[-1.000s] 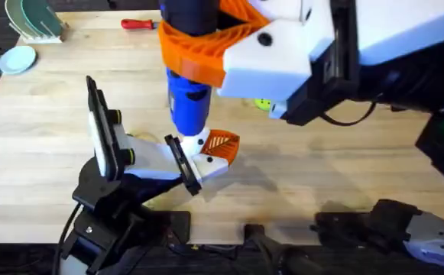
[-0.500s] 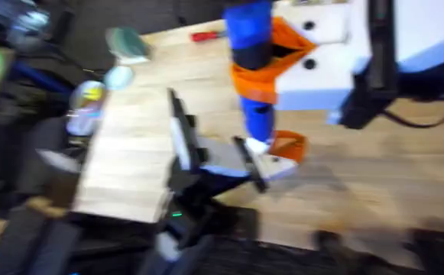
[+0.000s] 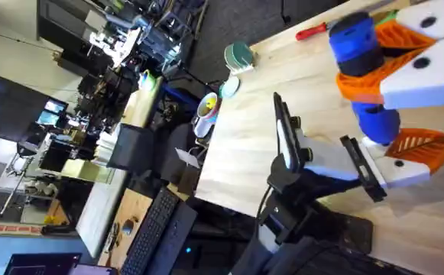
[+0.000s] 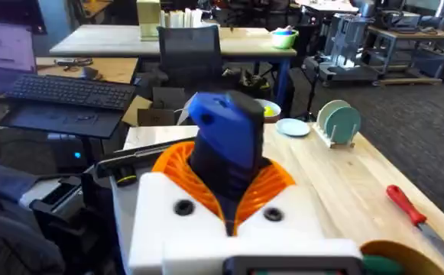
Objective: Pick up the gripper from the table and insert it into the empty holder that is missing its gripper. Then pick up a screw, insert it into the mounting hole, and use the screwdriver to tighten it. Finally, clean up the table by picking up the vegetable and placing it into the bucket.
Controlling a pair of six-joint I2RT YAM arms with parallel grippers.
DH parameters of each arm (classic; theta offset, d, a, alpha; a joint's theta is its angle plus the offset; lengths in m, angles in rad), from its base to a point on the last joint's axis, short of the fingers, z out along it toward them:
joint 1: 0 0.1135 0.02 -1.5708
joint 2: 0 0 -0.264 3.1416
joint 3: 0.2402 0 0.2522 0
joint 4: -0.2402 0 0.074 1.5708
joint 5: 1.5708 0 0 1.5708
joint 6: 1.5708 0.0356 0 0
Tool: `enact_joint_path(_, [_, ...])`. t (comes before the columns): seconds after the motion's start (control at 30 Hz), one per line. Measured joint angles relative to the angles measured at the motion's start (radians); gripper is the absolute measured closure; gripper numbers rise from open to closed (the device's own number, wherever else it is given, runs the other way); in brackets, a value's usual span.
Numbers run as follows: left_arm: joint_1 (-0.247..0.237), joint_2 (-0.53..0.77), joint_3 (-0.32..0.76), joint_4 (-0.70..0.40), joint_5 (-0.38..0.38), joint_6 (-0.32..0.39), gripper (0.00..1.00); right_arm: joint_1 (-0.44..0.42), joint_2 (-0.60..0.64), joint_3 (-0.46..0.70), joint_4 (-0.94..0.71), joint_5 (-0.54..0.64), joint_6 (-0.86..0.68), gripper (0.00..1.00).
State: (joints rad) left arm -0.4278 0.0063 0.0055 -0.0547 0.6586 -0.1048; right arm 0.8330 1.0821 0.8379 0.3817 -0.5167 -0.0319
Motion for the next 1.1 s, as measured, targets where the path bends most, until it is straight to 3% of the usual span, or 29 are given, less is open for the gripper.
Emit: enact_joint_path(1.1, [0.0,0.0,0.0,0.001,0.0,0.0,0.997,-0.039,-0.051,-0.01,-0.028,0.011,0.001,0.984])
